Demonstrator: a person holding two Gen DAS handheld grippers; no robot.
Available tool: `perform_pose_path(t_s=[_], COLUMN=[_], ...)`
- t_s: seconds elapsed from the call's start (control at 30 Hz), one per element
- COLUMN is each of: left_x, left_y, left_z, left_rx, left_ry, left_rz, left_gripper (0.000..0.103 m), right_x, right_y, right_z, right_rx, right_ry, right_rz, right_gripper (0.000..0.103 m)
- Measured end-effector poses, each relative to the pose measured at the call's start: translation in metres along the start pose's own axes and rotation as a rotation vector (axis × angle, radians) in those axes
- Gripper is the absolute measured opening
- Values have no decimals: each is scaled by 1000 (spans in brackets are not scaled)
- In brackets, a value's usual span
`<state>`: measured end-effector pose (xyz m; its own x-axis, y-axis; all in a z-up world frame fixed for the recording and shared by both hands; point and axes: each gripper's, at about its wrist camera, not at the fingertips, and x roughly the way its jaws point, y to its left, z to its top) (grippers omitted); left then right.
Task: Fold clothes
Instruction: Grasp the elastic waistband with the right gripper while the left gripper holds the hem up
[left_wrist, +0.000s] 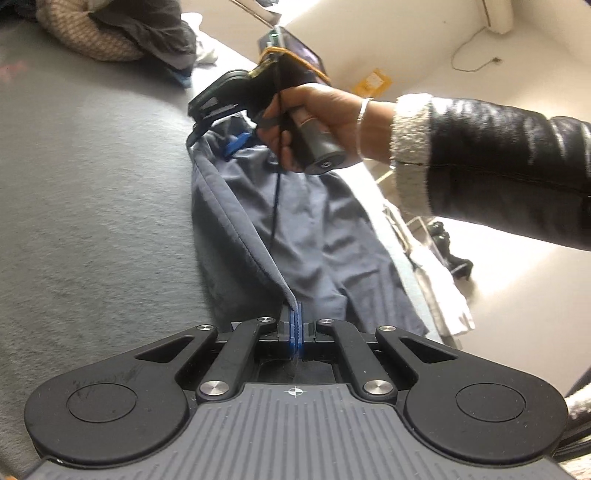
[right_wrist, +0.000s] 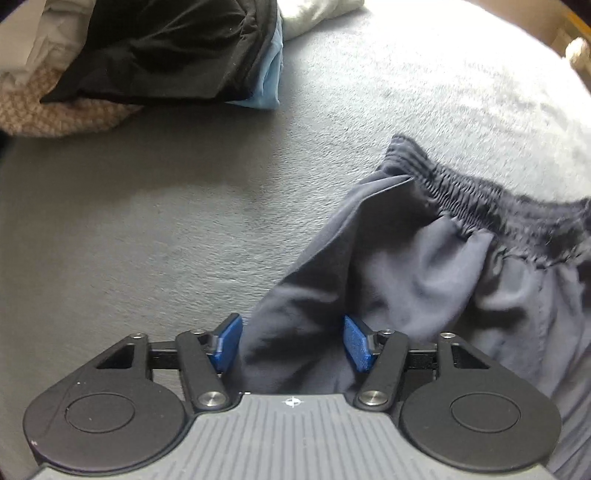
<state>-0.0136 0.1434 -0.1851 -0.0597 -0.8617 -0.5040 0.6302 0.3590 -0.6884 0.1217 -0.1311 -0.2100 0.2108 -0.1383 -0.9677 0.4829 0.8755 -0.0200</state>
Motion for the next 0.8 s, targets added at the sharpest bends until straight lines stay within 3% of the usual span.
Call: perform_pose_path(t_s=[0.1, 0.17, 0.27, 0.57, 0.8], left_x=[1, 2, 5, 25, 53], left_y=[-4, -6, -11, -51, -94], left_z=[3, 5, 7, 20, 44], left_rx=[9, 13, 11, 40, 55], left_ry=[5, 6, -2, -26, -37], left_rz=[-26, -42, -59, -125, -194], left_gripper=[0, 0, 0, 0, 0], right_x=[-1, -5, -15, -58, -96], right_y=[-6, -11, -21, -43, -92], right_z=[-3, -4, -4, 7, 14], right_rx=[-22, -26, -28, -112, -103], right_ry=[-13, -26, -58, -174, -261], right_rz=[-8, -5, -4, 8, 14], right_gripper=[41, 19, 7, 2, 2])
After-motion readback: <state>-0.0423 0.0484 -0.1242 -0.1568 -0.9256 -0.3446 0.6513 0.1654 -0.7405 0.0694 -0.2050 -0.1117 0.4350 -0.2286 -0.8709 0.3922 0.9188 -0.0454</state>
